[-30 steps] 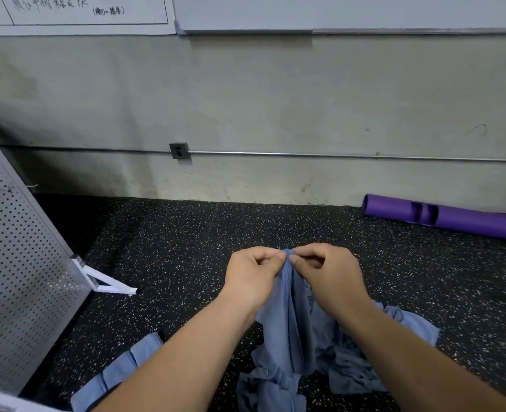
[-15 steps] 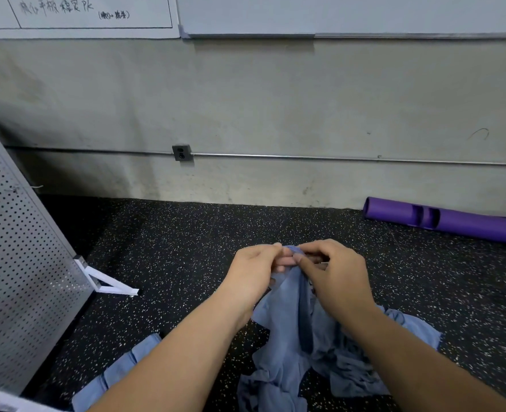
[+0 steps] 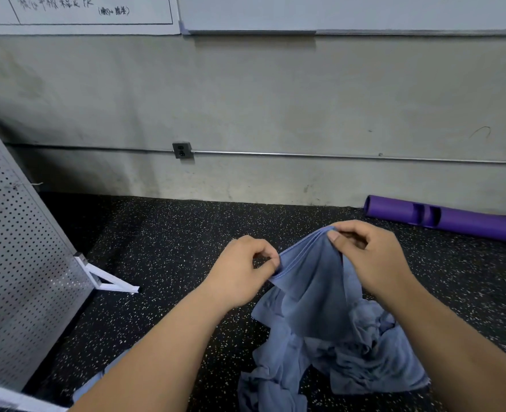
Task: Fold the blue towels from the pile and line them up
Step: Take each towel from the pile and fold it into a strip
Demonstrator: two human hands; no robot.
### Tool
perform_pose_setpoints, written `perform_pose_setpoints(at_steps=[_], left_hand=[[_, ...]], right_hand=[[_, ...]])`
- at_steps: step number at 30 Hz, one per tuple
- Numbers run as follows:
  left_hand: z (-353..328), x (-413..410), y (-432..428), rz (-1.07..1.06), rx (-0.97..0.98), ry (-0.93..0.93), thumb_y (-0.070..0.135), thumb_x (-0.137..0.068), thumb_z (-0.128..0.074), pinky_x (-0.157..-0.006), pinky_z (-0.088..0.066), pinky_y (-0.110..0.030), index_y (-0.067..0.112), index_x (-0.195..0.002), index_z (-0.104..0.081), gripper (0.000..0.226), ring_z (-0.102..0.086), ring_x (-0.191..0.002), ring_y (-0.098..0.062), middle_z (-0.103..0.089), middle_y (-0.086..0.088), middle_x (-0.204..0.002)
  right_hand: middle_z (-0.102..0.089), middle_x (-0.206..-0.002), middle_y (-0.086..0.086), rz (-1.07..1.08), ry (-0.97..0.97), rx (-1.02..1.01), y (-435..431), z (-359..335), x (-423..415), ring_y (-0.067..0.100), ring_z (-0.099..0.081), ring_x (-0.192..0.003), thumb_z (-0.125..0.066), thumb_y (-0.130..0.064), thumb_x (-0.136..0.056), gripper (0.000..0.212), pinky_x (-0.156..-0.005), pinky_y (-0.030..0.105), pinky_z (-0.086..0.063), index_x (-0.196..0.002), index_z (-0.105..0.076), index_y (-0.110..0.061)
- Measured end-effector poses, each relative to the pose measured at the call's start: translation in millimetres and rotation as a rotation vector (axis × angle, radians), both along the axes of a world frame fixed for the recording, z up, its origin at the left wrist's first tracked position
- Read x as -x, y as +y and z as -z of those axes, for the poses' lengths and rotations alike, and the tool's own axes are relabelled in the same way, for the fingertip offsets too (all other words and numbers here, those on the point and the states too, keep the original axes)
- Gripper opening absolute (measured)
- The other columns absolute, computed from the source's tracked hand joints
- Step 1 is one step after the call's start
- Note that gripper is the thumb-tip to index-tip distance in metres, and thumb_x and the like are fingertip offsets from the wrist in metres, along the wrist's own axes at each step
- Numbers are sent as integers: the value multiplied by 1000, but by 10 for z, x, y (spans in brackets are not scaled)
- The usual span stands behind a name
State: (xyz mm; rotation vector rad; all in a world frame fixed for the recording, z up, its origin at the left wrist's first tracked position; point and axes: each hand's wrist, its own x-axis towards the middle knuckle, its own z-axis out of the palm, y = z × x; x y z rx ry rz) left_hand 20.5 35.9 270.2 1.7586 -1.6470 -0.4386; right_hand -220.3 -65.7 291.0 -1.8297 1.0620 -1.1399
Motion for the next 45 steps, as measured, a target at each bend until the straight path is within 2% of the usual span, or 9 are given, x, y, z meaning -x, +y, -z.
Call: perform_pose_setpoints(at_steps=[7,13,20,28,31,35,38,42,45], left_hand=[[126,-7,-44,46,-90,-267,42,-97,-72,-107,-45,-37,36,-128,-68,31,-53,-122,-15,-63,12,-127],[44,-104,-70,-43,113,-164,38,-95,-77,-84,-54,-38,34,-92,-71,8,-62,-88,-6,-68,18,-90],[-5,-153,-25,-21,175,-29,38,-93,-80,-78,-54,-35,36,-91,-73,8,-64,-82,-8,-68,16,-82],[5,-219,-23,-66,192,-43,35,-93,-81,-75,-55,-34,32,-88,-73,10,-66,-74,-7,-71,21,-78],[11,-219,-14,-41,177,-109,39,-95,-78,-76,-55,-37,34,-87,-72,10,-65,-78,-5,-70,21,-79],[-3,-205,-29,-56,220,-118,35,-94,-79,-72,-53,-33,34,-86,-72,11,-62,-75,-3,-69,22,-77],[-14,-200,-18,-81,235,-123,35,-95,-79,-72,-53,-33,33,-86,-72,11,-63,-76,-3,-69,22,-79],[-11,-209,-4,-80,196,-115,37,-93,-80,-75,-55,-36,33,-86,-72,11,-65,-77,-3,-70,21,-78],[-20,-201,-6,-79,184,-123,39,-93,-80,-76,-56,-37,33,-87,-72,12,-66,-79,-4,-70,21,-79]], right_hand=[[-79,-94,-8,-24,-66,0,-12,-93,99,-1,-65,-76,-76,-13,-96,12,-74,9,-50,-105,-79,-21],[-77,-86,-14,-12,147,84,-118,-34,272,2,-70,-81,-76,-13,-96,20,-74,4,-48,-98,-77,-33],[-75,-84,-15,-31,479,102,-170,85,352,-7,-67,-82,-82,-18,-91,13,-73,3,-46,-92,-76,-30],[-74,-83,-17,-6,211,104,-130,-29,352,2,-67,-75,-89,-25,-84,12,-70,12,-47,-87,-81,-32],[-74,-82,-16,-55,418,107,-101,16,343,2,-66,-77,-90,-31,-83,13,-69,16,-46,-83,-80,-39],[-74,-88,-13,58,212,178,-102,-30,333,4,-66,-81,-86,-26,-87,9,-71,10,-46,-90,-81,-34],[-74,-77,-13,-30,434,103,-83,9,332,4,-65,-74,-87,-33,-86,11,-65,13,-47,-83,-79,-40],[-71,-81,-15,75,271,174,-94,13,323,5,-64,-78,-84,-27,-88,11,-68,11,-44,-89,-79,-36],[-72,-75,-18,-7,462,98,-105,54,321,-2,-65,-75,-85,-28,-89,15,-66,9,-45,-83,-77,-39]])
